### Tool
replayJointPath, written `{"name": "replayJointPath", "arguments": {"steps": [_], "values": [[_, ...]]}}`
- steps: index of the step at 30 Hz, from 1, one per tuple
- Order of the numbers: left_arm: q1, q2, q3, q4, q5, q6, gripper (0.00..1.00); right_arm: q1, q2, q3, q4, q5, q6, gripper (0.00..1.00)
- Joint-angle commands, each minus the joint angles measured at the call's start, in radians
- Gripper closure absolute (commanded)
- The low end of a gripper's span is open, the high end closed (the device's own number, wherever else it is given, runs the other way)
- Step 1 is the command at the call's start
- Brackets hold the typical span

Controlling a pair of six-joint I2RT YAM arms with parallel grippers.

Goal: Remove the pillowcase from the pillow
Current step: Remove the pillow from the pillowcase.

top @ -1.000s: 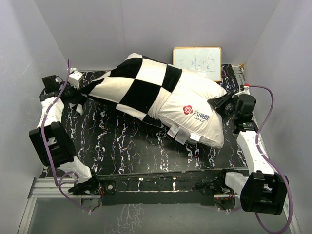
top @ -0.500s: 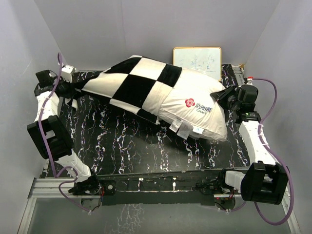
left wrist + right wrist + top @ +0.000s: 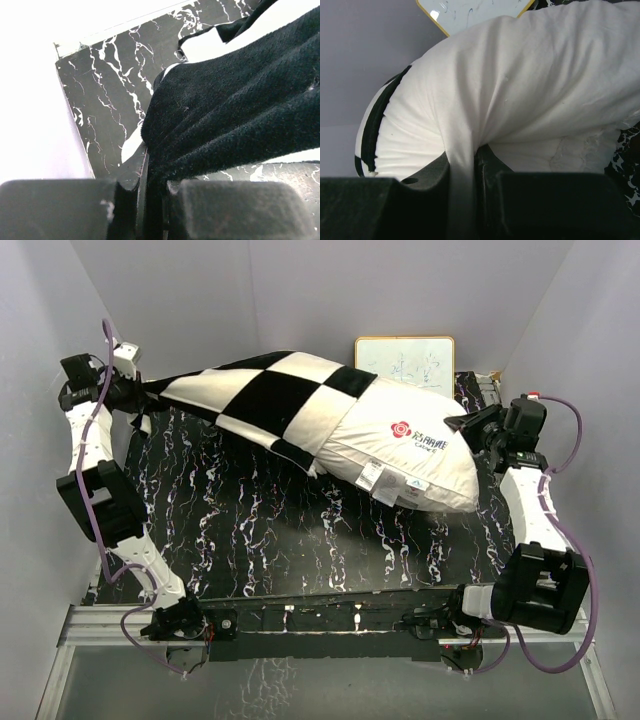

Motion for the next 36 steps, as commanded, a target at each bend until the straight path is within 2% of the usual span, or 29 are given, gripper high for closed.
{"name": "replayJointPath", "arguments": {"steps": [1,4,7,8,9,10,11,17,19,24,29,33,36], "values": [[0.155,0.008,0.087,0.227,-0.425,0.048,1.0,-0.155,0.002,0.127,0.057,0.424,-0.06,0.92],[0.118,-0.042,0.019,0.207,-0.377,0.007,1.0,-0.109,-0.011,0.096,0.113,0.395,-0.117,0.92],[-0.011,-0.149,-0.127,0.084,-0.226,0.045,1.0,0.024,-0.029,0.034,0.154,0.473,-0.197,0.92],[-0.059,-0.187,-0.186,0.068,-0.189,0.062,0.95,0.056,-0.033,0.008,0.159,0.49,-0.215,0.92],[-0.105,-0.218,-0.237,0.045,-0.146,0.083,0.7,0.074,-0.037,-0.014,0.164,0.491,-0.224,0.92],[-0.138,-0.241,-0.273,0.004,-0.08,0.12,0.19,0.08,-0.045,-0.04,0.172,0.484,-0.227,0.92],[-0.171,-0.261,-0.298,-0.052,-0.03,0.16,0.05,0.082,-0.057,-0.064,0.179,0.469,-0.228,0.92],[-0.27,-0.318,-0.377,-0.274,0.146,0.321,0.03,0.088,-0.117,-0.16,0.188,0.441,-0.274,0.92],[-0.301,-0.339,-0.411,-0.264,0.156,0.33,0.03,0.103,-0.131,-0.183,0.195,0.437,-0.294,0.92],[-0.366,-0.363,-0.463,-0.163,0.078,0.296,0.03,0.155,-0.171,-0.254,0.281,0.41,-0.345,0.92],[-0.368,-0.264,-0.335,-0.092,0.074,0.111,0.03,0.237,-0.205,-0.309,0.464,0.354,-0.429,0.92],[-0.373,-0.171,-0.189,-0.083,0.104,0.02,0.03,0.332,-0.201,-0.267,0.523,0.327,-0.586,0.92],[-0.388,-0.091,-0.012,-0.145,0.118,-0.004,0.03,0.4,-0.221,-0.275,0.619,0.278,-0.745,0.92]]}}
